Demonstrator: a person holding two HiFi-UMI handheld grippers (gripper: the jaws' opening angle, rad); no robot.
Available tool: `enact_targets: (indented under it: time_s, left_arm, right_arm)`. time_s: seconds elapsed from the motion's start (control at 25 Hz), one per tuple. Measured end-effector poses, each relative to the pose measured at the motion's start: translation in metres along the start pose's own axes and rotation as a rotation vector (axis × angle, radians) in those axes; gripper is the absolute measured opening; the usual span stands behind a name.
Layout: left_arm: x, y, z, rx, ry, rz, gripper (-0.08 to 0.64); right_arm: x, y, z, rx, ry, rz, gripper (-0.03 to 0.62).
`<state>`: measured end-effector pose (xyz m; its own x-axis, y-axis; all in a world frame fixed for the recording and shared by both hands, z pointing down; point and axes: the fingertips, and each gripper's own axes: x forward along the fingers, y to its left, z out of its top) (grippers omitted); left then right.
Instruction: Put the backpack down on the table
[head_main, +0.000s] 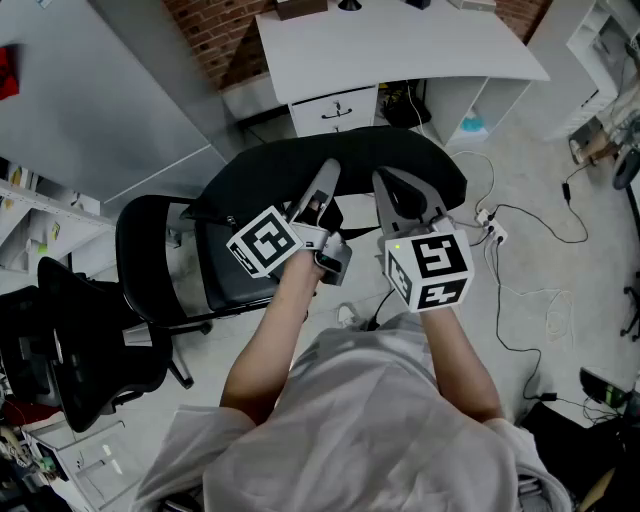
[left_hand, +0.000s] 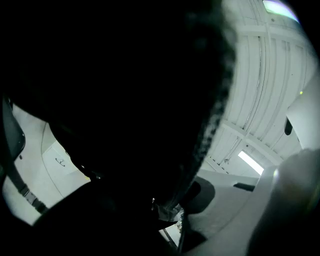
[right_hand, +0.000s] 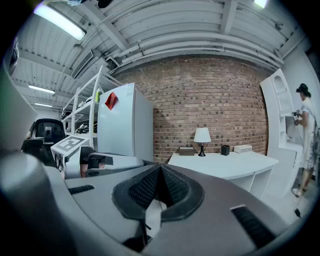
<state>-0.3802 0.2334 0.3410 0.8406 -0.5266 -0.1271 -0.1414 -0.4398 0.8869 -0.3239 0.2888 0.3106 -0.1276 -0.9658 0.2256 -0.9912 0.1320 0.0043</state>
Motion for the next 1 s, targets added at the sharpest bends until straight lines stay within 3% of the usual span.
enact_targets:
  time_s: [0.52, 1.0]
  left_arm:
    - [0.002, 0.004, 0.0, -0.007, 0.022, -0.012, 0.072]
    - [0.034, 0.021, 0.004, -0.004, 0.052, 0.003, 0.072]
  right_arm:
    - [-0.005, 0.002, 0.002, 0.013, -0.019, -0.029, 0.002]
    - [0.018, -0.029, -0.004, 0.064, -0.018, -0.044, 0.002]
